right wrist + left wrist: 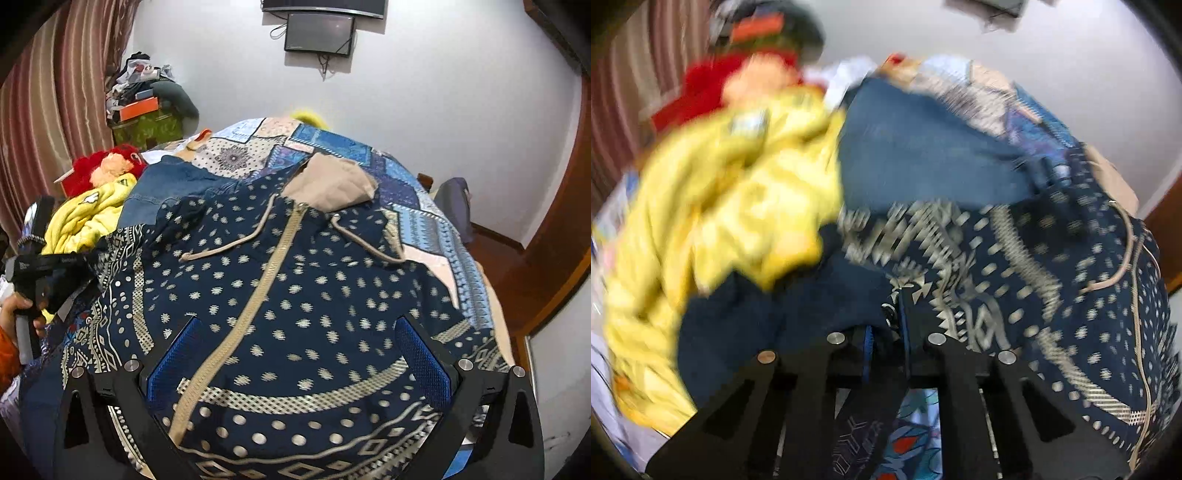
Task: Fold large clothes
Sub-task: 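Reach the left tool to the jacket sleeve and grasp its cuff, then lift the sleeve with the left tool and fold it across the jacket body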
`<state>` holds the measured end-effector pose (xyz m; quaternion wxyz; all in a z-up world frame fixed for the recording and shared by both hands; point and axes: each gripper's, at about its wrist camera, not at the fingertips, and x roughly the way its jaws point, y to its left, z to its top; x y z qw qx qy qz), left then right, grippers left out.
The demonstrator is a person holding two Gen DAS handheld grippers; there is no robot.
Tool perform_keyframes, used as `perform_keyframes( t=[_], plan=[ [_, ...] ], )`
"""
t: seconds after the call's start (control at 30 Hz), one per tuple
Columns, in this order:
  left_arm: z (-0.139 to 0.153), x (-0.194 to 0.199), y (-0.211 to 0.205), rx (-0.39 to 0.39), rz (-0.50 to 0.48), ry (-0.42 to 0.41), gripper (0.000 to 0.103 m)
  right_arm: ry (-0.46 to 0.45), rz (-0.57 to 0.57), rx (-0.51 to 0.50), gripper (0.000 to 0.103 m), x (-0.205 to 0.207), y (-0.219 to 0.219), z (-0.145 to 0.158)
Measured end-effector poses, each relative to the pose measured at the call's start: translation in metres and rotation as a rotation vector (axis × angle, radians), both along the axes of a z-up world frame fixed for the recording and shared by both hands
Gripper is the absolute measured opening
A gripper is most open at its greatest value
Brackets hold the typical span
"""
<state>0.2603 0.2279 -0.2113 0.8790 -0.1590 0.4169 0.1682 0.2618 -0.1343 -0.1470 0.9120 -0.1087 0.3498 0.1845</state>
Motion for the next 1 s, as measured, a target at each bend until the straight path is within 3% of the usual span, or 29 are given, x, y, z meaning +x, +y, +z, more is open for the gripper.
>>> perform_keyframes(
  t=[0.13,0.23,0.33,0.4,0.47,0.67,0.77,0.87,0.93,1.0],
  plan=[
    [0.06,0.007,-0.032,0.17,-0.108,-0.106,0.011,-0.017,-0.021,0.014,0.103,0.001,-0.015,0.012],
    [0.095,0.017,-0.054,0.232,-0.169,-0.172,0.008,-0.032,-0.04,0.021,0.103,0.002,-0.025,0.018],
    [0.122,0.032,-0.075,0.224,-0.244,-0.234,0.007,-0.036,-0.058,0.031,0.103,0.004,-0.033,0.022],
    [0.127,0.044,-0.093,0.169,-0.309,-0.236,0.007,-0.027,-0.065,0.037,0.103,0.005,-0.037,0.022],
    [0.123,0.055,-0.111,0.114,-0.373,-0.2,0.007,-0.018,-0.072,0.038,0.103,0.005,-0.04,0.022],
    [0.059,0.073,-0.145,-0.099,-0.501,-0.014,0.007,-0.02,-0.08,0.006,0.103,-0.002,-0.044,0.016],
    [0.029,0.071,-0.158,-0.131,-0.533,0.079,0.011,-0.006,-0.079,-0.013,0.103,-0.003,-0.045,0.008],
    [0.006,0.059,-0.167,-0.14,-0.55,0.16,0.031,0.01,-0.078,-0.027,0.103,-0.003,-0.043,0.003],
    [0.0,0.049,-0.165,-0.132,-0.551,0.169,0.046,0.02,-0.074,-0.029,0.103,-0.003,-0.041,-0.001],
    [0.005,0.038,-0.159,-0.133,-0.554,0.153,0.048,0.026,-0.07,-0.029,0.103,-0.003,-0.039,-0.003]
  ],
)
